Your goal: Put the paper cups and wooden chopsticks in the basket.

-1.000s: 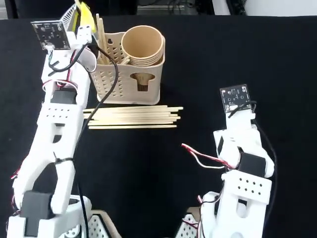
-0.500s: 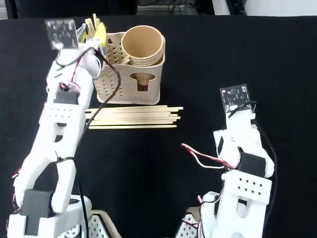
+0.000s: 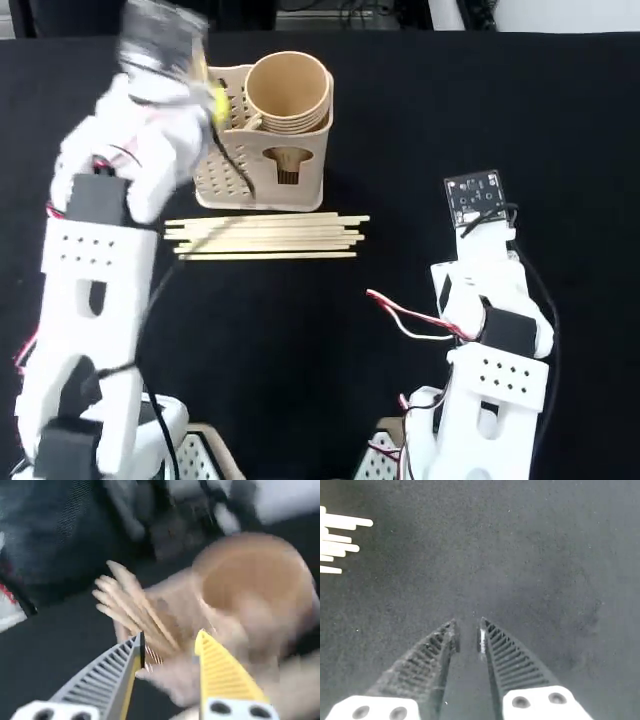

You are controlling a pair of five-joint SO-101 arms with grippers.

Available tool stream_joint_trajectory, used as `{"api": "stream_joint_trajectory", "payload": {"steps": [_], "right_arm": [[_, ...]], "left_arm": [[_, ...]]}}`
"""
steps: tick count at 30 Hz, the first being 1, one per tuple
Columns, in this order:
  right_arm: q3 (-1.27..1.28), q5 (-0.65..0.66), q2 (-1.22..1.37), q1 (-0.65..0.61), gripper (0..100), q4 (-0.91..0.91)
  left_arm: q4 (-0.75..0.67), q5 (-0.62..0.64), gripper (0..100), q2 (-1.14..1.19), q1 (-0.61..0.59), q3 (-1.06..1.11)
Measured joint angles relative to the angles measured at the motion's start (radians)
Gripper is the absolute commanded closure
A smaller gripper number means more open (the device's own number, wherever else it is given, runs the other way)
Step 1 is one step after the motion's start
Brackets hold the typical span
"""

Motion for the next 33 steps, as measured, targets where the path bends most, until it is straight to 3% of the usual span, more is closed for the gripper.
{"api": "stream_joint_trajectory", "payload": {"steps": [3, 5, 9, 11, 15, 17, 27, 33], "right_arm": [[0.000, 0.000, 0.000, 0.000, 92.0, 0.000], [0.000, 0.000, 0.000, 0.000, 92.0, 0.000], [0.000, 0.000, 0.000, 0.000, 92.0, 0.000], [0.000, 0.000, 0.000, 0.000, 92.0, 0.000], [0.000, 0.000, 0.000, 0.000, 92.0, 0.000], [0.000, 0.000, 0.000, 0.000, 92.0, 0.000], [0.000, 0.000, 0.000, 0.000, 92.0, 0.000], [0.000, 0.000, 0.000, 0.000, 92.0, 0.000]], "left_arm": [[0.158, -0.212, 83, -0.014, 0.048, 0.072], [0.138, -0.344, 83, -0.014, 0.057, 0.180], [-0.100, -0.638, 82, -0.012, 0.080, 0.514], [-0.272, -0.706, 82, -0.012, 0.112, 0.698], [-0.611, -0.738, 82, -0.012, 0.150, 0.936], [-0.684, -0.744, 82, -0.008, 0.166, 0.959], [-0.562, -0.741, 81, 0.336, 0.204, 0.703], [-0.549, -0.675, 81, 0.466, 0.206, 0.554]]}}
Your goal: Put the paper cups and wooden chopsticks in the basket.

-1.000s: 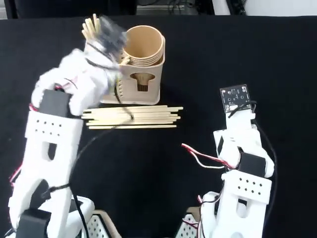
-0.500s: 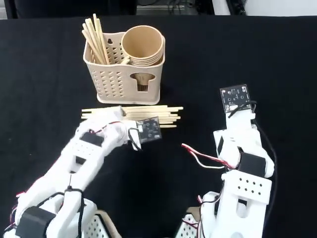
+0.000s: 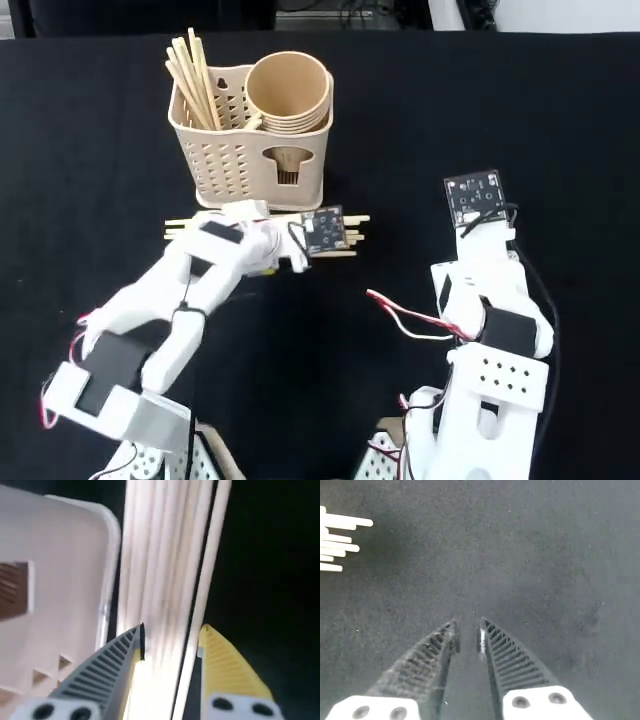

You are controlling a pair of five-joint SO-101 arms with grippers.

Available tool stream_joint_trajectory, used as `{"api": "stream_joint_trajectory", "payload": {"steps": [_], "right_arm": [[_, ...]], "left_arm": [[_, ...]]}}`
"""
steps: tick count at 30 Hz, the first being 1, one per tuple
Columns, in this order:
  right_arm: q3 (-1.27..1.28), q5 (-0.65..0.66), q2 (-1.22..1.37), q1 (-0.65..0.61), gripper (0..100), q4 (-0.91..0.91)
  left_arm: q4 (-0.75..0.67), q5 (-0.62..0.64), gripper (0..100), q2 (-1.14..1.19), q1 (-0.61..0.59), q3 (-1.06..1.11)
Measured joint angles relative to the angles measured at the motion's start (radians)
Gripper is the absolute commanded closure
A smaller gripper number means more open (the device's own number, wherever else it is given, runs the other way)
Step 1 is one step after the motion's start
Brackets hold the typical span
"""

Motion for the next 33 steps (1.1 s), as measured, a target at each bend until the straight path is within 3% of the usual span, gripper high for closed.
{"api": "stream_joint_trajectory", "payload": {"steps": [12, 17, 29, 33], "right_arm": [[0.000, 0.000, 0.000, 0.000, 92.0, 0.000], [0.000, 0.000, 0.000, 0.000, 92.0, 0.000], [0.000, 0.000, 0.000, 0.000, 92.0, 0.000], [0.000, 0.000, 0.000, 0.000, 92.0, 0.000]], "left_arm": [[0.015, 0.008, 82, 0.124, 0.002, -0.087], [0.167, -0.103, 98, 0.098, 0.005, -0.120], [0.324, -0.130, 97, 0.051, 0.025, -0.098], [0.339, -0.048, 97, -0.031, 0.026, -0.080]]}}
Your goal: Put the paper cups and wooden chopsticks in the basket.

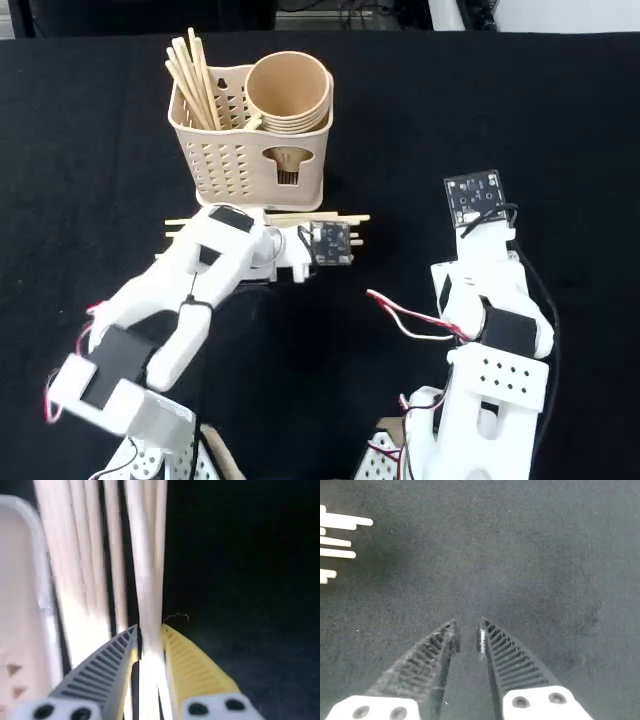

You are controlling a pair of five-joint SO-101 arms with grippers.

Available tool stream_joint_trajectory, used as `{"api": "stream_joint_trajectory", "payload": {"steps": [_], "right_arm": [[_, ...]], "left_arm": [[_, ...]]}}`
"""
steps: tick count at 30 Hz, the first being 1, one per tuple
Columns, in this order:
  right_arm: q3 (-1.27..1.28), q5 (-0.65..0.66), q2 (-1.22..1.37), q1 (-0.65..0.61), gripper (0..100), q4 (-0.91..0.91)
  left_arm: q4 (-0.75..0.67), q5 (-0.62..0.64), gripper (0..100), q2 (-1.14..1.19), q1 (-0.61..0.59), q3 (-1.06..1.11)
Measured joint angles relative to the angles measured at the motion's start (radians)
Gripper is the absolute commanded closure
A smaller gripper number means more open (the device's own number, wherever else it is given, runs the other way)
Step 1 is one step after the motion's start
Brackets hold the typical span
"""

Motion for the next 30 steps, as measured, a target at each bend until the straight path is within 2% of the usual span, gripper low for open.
{"api": "stream_joint_trajectory", "payload": {"steps": [5, 16, 22, 30], "right_arm": [[0.000, 0.000, 0.000, 0.000, 92.0, 0.000], [0.000, 0.000, 0.000, 0.000, 92.0, 0.000], [0.000, 0.000, 0.000, 0.000, 92.0, 0.000], [0.000, 0.000, 0.000, 0.000, 92.0, 0.000]], "left_arm": [[0.000, 0.129, 97, -0.222, -0.008, 0.075], [-0.015, 0.572, 97, -0.733, -0.126, 0.114], [-0.143, 0.789, 97, -0.887, -0.147, 0.204], [-0.331, 0.985, 97, -1.033, -0.147, 0.331]]}}
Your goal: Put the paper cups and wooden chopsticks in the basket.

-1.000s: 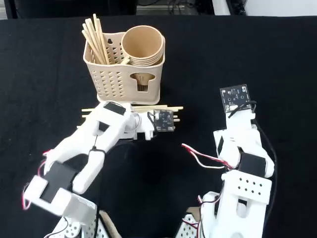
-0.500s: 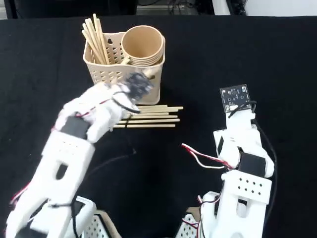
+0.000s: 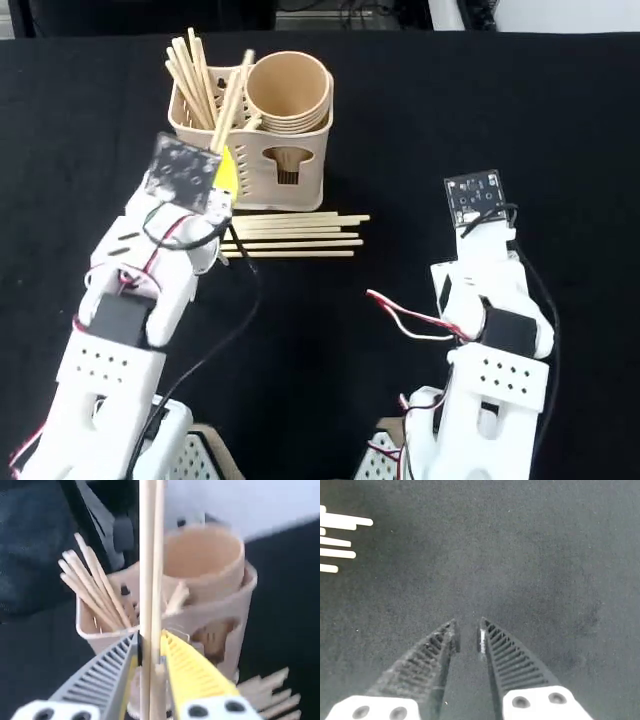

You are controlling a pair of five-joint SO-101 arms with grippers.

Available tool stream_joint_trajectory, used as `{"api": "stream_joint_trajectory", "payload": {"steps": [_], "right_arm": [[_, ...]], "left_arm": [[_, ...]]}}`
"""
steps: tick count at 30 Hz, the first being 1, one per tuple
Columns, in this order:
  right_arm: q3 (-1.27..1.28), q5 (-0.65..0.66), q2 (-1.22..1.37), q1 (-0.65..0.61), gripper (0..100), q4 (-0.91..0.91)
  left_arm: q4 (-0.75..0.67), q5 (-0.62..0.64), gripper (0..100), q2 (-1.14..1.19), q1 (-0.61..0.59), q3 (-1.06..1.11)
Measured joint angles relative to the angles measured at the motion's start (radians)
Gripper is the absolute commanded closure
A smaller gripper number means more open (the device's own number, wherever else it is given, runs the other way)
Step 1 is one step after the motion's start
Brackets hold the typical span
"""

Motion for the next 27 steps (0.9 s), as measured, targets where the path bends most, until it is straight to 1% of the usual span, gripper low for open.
{"api": "stream_joint_trajectory", "payload": {"steps": [5, 12, 16, 21, 24, 27], "right_arm": [[0.000, 0.000, 0.000, 0.000, 92.0, 0.000], [0.000, 0.000, 0.000, 0.000, 92.0, 0.000], [0.000, 0.000, 0.000, 0.000, 92.0, 0.000], [0.000, 0.000, 0.000, 0.000, 92.0, 0.000], [0.000, 0.000, 0.000, 0.000, 92.0, 0.000], [0.000, 0.000, 0.000, 0.000, 92.0, 0.000]], "left_arm": [[-0.150, 0.104, 97, -0.109, -0.005, 0.034], [-0.290, 0.215, 97, -0.172, -0.124, 0.058], [-0.359, 0.245, 97, -0.161, -0.140, 0.038], [-0.468, 0.327, 97, -0.020, -0.143, -0.087], [-0.520, 0.348, 97, 0.137, -0.143, -0.207], [-0.532, 0.356, 97, 0.333, -0.143, -0.336]]}}
